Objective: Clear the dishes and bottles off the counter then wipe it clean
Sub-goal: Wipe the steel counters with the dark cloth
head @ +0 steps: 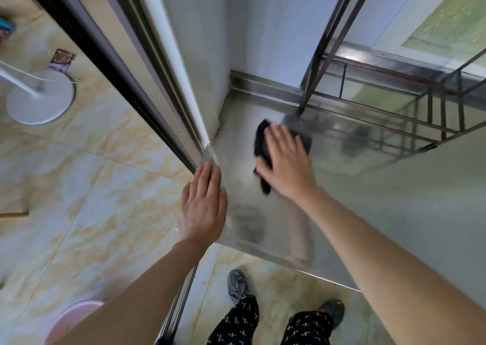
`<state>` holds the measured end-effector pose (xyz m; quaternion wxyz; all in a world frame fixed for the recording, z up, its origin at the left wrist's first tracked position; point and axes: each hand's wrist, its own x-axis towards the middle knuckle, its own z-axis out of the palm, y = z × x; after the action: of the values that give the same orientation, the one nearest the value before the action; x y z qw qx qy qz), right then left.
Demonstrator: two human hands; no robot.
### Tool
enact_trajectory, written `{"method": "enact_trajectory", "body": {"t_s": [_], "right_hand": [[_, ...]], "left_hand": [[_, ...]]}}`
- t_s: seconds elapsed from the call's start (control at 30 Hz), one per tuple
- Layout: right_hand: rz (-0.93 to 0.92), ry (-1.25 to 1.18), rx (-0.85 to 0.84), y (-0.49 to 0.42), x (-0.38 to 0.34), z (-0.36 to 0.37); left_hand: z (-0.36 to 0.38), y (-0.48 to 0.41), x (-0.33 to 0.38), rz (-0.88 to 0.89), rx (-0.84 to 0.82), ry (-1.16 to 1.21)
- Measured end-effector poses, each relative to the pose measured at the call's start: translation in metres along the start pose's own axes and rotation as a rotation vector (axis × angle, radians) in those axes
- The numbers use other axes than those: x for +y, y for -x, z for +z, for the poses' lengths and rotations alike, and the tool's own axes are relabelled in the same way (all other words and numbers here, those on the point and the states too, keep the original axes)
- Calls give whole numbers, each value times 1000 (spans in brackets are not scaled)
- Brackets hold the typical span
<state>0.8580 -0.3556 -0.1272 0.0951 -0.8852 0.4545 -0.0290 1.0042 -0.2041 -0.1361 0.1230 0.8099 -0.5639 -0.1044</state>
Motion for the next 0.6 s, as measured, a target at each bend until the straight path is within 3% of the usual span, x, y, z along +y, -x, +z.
{"method": "enact_trajectory", "body": {"t_s": [0.1,0.17,0.33,0.4,0.6], "right_hand": [[264,-45,-37,-37,14,-4],[282,-37,-5,-37,2,-2],[-266,13,-104,1,-21,2],[-332,32,-135,-13,-11,-1],[-4,-41,-34,-81,-18,3]], "left_hand": [[1,-1,-1,3,-1,-15],[2,-1,-1,-1,1,-10],[3,-3,-1,0,7,-17],[4,-2,-1,5,17,-21],[3,0,-1,12,57,-33]]}}
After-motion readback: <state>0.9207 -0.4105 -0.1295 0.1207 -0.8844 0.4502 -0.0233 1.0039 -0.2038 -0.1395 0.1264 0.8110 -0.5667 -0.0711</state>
